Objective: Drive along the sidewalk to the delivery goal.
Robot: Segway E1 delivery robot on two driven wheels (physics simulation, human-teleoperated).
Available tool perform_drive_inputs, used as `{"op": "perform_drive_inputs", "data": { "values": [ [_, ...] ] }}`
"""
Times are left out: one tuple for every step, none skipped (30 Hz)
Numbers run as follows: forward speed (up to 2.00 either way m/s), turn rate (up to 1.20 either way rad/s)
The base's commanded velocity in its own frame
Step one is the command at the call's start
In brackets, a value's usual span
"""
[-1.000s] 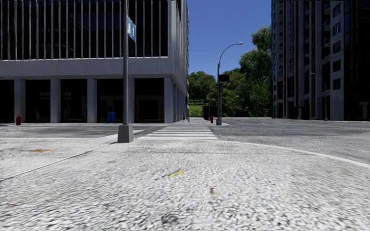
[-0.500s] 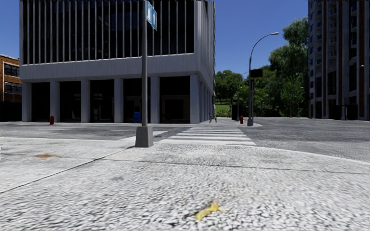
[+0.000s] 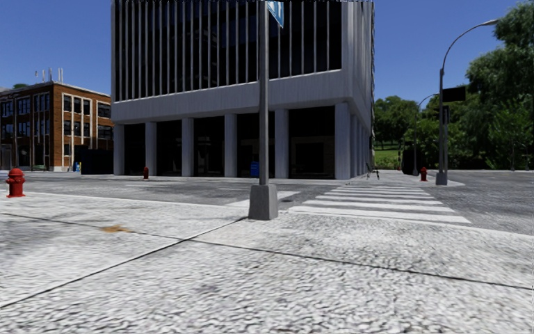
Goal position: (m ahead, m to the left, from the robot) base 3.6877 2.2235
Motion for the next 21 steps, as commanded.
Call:
{"op": "perform_drive_inputs", "data": {
  "values": [
    [1.35,0.56],
    [1.35,0.56],
    [1.35,0.56],
    [1.35,0.56],
    [1.35,0.56],
    [1.35,0.56],
    [1.35,0.56],
    [1.35,0.56],
    [1.35,0.56],
    [1.35,0.56],
    [1.35,0.56],
    [1.35,0.56],
    [1.35,0.56],
    [1.35,0.56],
    [1.35,0.56],
    [1.35,0.56],
    [1.35,0.56],
    [1.35,0.56],
    [1.35,0.56],
    [1.35,0.56],
    [1.35,0.56]
  ]
}}
